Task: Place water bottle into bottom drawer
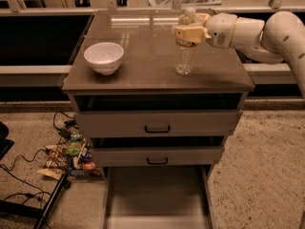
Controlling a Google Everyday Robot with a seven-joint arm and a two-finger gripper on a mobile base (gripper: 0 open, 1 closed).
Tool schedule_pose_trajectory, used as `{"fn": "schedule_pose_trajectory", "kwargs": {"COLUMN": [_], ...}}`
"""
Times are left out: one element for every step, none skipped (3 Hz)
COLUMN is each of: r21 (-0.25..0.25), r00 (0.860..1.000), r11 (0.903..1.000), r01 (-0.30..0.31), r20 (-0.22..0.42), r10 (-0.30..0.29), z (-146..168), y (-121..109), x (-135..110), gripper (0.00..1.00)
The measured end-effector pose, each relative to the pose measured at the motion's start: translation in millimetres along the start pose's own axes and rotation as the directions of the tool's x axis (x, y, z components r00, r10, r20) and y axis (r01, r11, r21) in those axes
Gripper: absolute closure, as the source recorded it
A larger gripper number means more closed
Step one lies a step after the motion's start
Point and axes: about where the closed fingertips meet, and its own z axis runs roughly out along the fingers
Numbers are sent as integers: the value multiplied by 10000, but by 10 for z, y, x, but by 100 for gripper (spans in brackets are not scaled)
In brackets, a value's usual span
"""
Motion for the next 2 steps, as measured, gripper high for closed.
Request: {"fn": "schedule_pose_trajectory", "kwargs": {"r21": [41, 283], "r00": [9996, 9951], "r11": [10000, 9991], "r01": [30, 315], "r20": [286, 924], "r10": [-31, -340], "z": [10, -132], "y": [0, 174], "x": [-131, -416], "gripper": [100, 100]}}
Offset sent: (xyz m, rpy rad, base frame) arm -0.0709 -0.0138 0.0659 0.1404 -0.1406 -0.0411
